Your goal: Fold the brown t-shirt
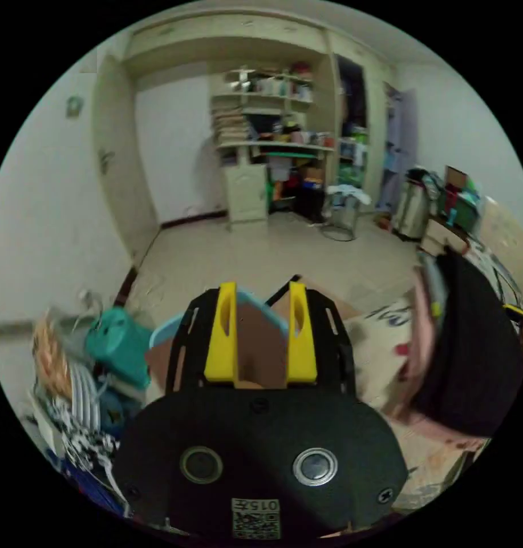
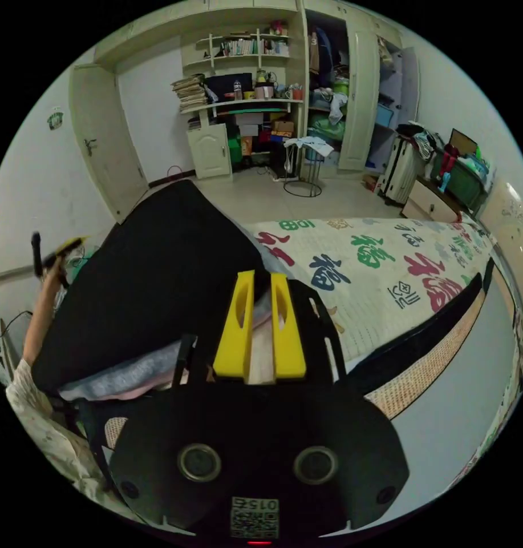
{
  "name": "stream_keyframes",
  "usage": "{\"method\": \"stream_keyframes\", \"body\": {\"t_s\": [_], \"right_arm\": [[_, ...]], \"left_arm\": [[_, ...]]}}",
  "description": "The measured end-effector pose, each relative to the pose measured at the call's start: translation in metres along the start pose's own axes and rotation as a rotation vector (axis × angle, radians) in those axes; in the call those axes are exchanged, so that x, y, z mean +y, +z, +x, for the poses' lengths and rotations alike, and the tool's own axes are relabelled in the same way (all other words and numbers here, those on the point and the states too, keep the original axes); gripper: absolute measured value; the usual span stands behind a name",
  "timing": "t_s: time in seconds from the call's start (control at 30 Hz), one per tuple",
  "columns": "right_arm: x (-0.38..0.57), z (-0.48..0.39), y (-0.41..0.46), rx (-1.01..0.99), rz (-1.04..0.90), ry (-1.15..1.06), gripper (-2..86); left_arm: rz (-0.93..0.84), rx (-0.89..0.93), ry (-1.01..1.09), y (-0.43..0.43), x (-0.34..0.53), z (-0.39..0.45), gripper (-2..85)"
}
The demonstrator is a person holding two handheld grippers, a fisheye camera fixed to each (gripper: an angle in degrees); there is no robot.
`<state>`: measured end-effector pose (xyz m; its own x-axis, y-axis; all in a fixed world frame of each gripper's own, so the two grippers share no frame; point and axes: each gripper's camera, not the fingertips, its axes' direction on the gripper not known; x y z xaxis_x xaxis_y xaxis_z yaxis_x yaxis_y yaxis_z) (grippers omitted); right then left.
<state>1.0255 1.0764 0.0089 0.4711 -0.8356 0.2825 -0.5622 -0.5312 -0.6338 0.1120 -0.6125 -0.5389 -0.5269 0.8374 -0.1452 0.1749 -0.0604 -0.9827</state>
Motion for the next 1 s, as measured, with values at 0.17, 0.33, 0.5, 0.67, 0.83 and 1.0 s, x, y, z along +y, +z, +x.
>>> {"method": "stream_keyframes", "body": {"t_s": [0.17, 0.33, 0.5, 0.67, 0.83, 1.0], "right_arm": [[0.015, 0.060, -0.027, -0.189, -0.047, 0.117, 7.2], [0.071, 0.087, -0.080, -0.297, -0.119, 0.106, 7.4], [0.172, 0.104, -0.165, -0.313, -0.041, 0.109, 6.3], [0.323, 0.136, -0.256, -0.161, 0.018, 0.251, 5.3], [0.464, 0.188, -0.344, -0.173, 0.324, 0.442, 2.6], [0.566, 0.230, -0.379, -0.229, 0.525, 0.495, 1.0]], "left_arm": [[-0.200, 0.076, -0.201, 0.067, 0.107, -0.097, 22.0], [-0.188, 0.147, -0.305, 0.096, 0.145, -0.109, 21.0], [-0.203, 0.296, -0.394, 0.078, 0.142, -0.143, 4.4], [0.049, 0.743, -0.663, 0.031, 0.174, -0.186, 2.1], [0.357, 1.012, -0.527, -0.064, 0.173, -0.163, 1.5], [0.583, 1.191, -0.205, -0.230, 0.101, -0.146, 1.8]]}}
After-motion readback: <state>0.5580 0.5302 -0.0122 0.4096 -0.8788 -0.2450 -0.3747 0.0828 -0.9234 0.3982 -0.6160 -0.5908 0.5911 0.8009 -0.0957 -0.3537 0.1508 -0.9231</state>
